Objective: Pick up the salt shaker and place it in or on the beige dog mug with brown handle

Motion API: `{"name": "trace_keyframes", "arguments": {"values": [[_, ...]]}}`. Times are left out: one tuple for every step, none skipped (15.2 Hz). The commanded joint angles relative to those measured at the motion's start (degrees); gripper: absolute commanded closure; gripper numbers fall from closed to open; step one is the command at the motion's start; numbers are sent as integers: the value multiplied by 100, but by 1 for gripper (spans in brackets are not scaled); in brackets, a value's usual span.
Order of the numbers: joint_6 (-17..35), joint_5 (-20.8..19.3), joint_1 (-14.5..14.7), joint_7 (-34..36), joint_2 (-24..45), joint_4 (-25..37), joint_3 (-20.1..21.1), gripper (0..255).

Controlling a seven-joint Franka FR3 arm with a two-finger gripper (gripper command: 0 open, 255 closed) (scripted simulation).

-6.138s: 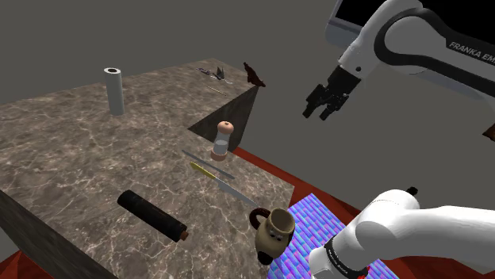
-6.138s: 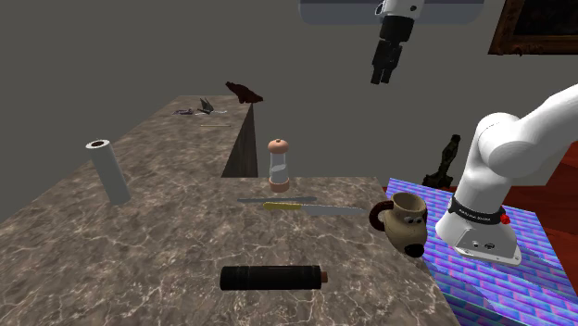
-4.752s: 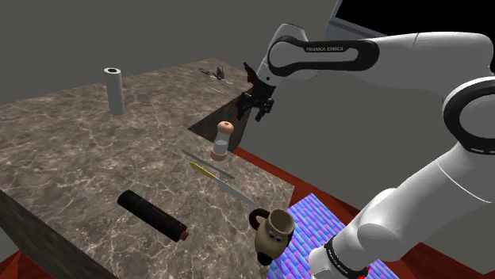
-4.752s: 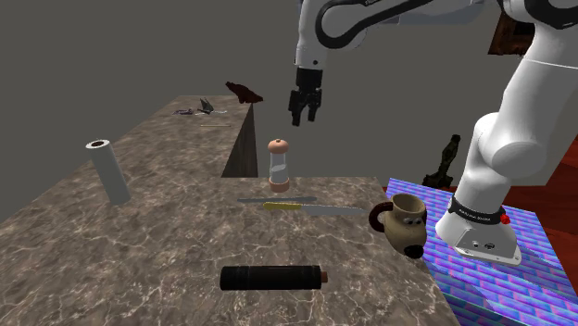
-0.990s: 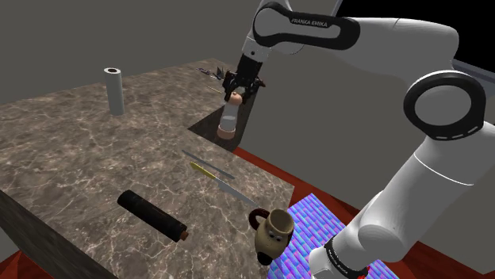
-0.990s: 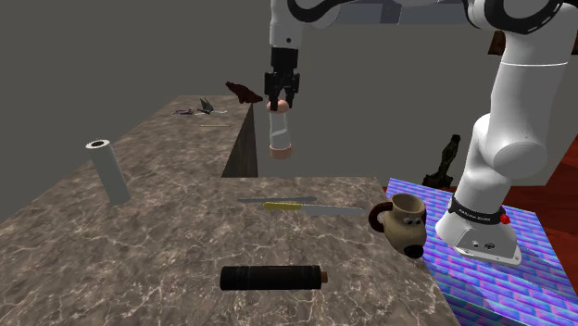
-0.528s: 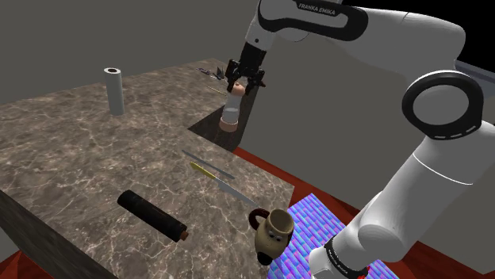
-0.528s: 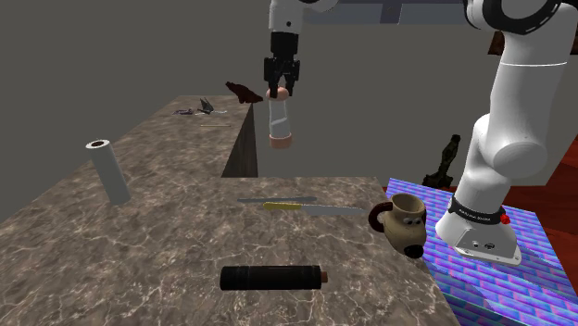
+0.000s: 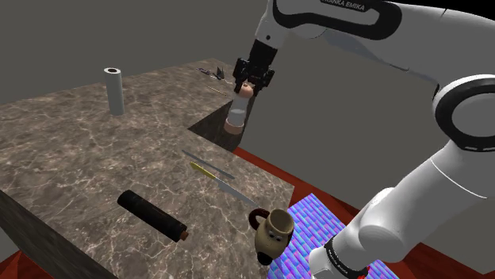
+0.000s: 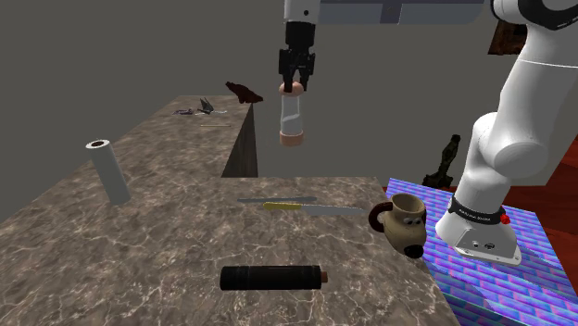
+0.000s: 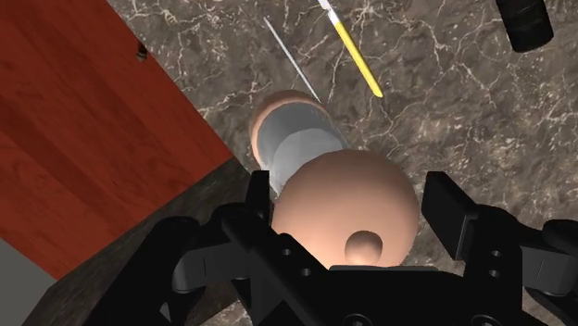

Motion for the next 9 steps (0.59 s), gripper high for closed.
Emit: {"name": "trace_keyframes", "arguments": {"values": [[-40,32,37,78,-403,-352,39,255],[-48,52,57,115,-615,-550,59,255],[-62,73,77,154,-825,-738,80,255],[-83,96,97,195,-1033,-918,103,255],[-110,120,118,236,-1238,-1089,126,255],[-143,145,140,280,-1442,-1252,150,255],[-182,171,162,325,-1644,-1408,175,255],[-227,199,186,372,-1845,-1555,200,255],[-277,228,211,421,-2044,-1695,225,255]]}}
